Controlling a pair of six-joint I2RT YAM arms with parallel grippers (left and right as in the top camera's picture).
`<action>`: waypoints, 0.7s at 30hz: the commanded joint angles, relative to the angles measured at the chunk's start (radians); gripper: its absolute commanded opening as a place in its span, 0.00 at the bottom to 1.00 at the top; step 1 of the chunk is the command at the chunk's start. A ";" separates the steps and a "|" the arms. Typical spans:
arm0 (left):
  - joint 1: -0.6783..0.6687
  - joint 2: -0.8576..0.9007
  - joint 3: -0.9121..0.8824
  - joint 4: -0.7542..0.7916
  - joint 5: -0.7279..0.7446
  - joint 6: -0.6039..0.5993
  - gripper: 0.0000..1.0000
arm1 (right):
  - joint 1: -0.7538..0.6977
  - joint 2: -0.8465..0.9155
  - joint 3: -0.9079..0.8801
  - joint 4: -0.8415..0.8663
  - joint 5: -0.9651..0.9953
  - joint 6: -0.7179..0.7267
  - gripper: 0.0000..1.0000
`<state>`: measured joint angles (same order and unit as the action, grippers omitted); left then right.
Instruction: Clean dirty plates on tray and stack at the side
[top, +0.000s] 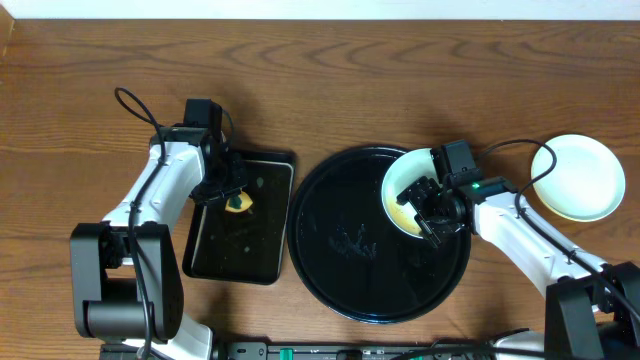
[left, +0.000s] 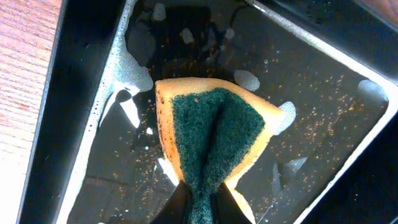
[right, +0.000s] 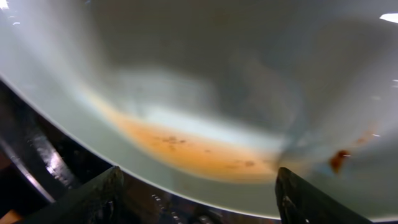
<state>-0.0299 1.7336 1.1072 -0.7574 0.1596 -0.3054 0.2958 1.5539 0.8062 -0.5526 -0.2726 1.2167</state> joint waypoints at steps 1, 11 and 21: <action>0.000 -0.005 -0.006 0.002 0.016 0.021 0.07 | -0.069 -0.068 0.013 0.018 -0.037 -0.097 0.75; 0.001 -0.005 -0.006 0.005 0.016 0.025 0.08 | -0.240 -0.303 0.163 -0.388 0.023 -0.231 0.79; 0.000 -0.005 -0.006 0.013 0.017 0.025 0.07 | -0.291 -0.472 0.017 -0.444 0.035 -0.284 0.84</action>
<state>-0.0299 1.7336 1.1072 -0.7437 0.1753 -0.2905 0.0162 1.0916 0.8921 -1.0336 -0.2199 0.9768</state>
